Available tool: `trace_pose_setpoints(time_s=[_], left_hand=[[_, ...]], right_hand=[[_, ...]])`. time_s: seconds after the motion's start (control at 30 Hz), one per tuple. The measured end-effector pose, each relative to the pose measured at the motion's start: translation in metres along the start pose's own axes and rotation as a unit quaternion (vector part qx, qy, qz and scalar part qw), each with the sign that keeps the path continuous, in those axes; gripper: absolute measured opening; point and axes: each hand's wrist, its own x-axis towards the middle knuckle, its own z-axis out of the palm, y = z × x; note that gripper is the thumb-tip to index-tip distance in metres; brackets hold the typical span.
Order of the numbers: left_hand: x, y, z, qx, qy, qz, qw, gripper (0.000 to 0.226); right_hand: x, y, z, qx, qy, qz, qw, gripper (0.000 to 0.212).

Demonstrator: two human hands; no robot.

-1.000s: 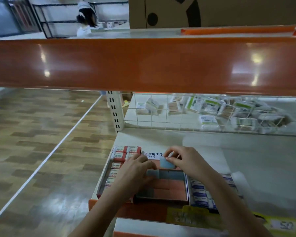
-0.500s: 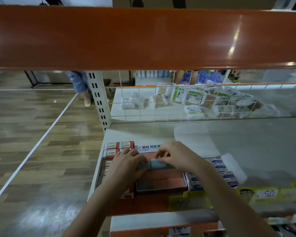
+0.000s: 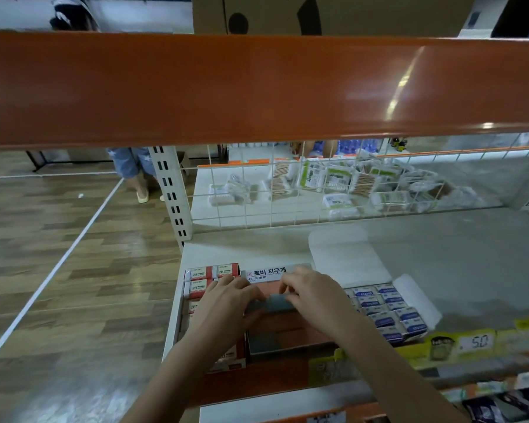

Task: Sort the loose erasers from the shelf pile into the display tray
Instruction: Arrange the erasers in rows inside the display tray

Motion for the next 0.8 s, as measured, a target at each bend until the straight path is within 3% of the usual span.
trace_pose_setpoints(time_s=[0.17,0.5,0.8], left_hand=[[0.001,0.000,0.000,0.014,-0.012,0.002,1.000,0.033],[0.000,0.003,-0.003,0.017,-0.002,0.001,1.000,0.033],[0.010,0.006,-0.017,0.040,-0.038,0.017,0.998,0.032]], right_hand=[[-0.002,-0.003,0.006,-0.029,0.025,-0.008,0.999,0.020],[-0.006,-0.002,0.011,-0.046,0.015,-0.007,0.999,0.022],[-0.004,-0.002,0.008,-0.043,0.003,-0.006,0.999,0.023]])
